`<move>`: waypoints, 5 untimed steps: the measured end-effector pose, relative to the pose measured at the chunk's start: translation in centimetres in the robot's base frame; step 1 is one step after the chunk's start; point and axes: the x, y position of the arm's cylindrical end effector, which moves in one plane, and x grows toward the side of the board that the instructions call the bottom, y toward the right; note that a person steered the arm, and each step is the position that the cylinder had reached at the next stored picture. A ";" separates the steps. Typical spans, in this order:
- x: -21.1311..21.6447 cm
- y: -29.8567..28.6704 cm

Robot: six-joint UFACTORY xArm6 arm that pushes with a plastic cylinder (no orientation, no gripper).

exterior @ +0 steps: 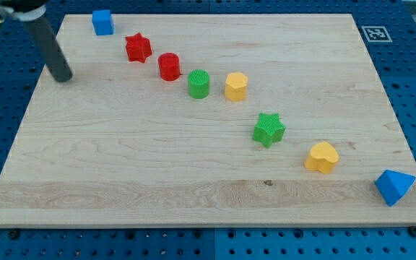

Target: Move the red star above to the red circle

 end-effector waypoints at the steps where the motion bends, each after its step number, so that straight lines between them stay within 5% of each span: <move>1: -0.7 1.8; 3: -5.8 7.7; 5: -3.0 10.7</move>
